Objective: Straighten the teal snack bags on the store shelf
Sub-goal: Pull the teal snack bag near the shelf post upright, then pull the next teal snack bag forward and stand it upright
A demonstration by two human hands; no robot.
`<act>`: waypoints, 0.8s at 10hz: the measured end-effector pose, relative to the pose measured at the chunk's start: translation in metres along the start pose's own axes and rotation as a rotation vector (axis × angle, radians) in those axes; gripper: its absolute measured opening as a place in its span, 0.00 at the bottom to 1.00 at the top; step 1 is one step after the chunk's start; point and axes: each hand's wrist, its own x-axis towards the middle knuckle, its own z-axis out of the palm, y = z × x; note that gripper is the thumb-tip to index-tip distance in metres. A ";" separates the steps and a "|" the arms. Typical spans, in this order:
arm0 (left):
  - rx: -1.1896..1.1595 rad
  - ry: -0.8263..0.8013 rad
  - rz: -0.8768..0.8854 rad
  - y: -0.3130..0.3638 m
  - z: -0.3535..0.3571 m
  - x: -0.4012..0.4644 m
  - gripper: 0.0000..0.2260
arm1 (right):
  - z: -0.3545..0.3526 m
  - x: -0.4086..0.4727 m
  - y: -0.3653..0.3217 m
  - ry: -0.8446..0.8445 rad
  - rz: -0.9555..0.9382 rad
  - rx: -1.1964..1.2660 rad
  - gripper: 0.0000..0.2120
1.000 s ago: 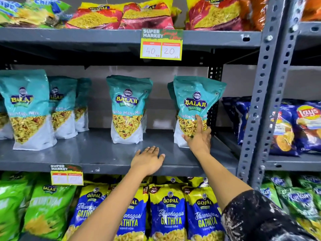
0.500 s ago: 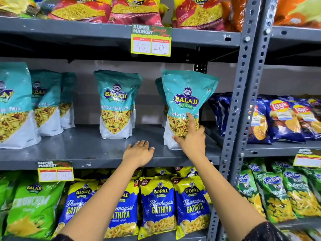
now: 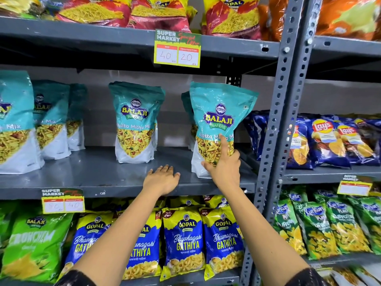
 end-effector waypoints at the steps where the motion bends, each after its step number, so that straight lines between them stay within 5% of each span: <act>1: -0.003 0.003 -0.001 0.000 -0.001 -0.001 0.28 | 0.000 0.000 0.000 0.005 0.001 -0.001 0.45; 3: 0.002 -0.030 -0.001 0.002 -0.004 -0.001 0.28 | 0.001 -0.006 -0.005 0.063 0.037 0.006 0.47; 5: 0.014 -0.026 0.040 -0.026 -0.010 -0.007 0.29 | 0.028 -0.028 -0.048 0.377 -0.190 0.026 0.37; 8: 0.041 0.063 0.003 -0.146 -0.025 -0.032 0.24 | 0.109 -0.029 -0.145 0.001 -0.247 0.085 0.35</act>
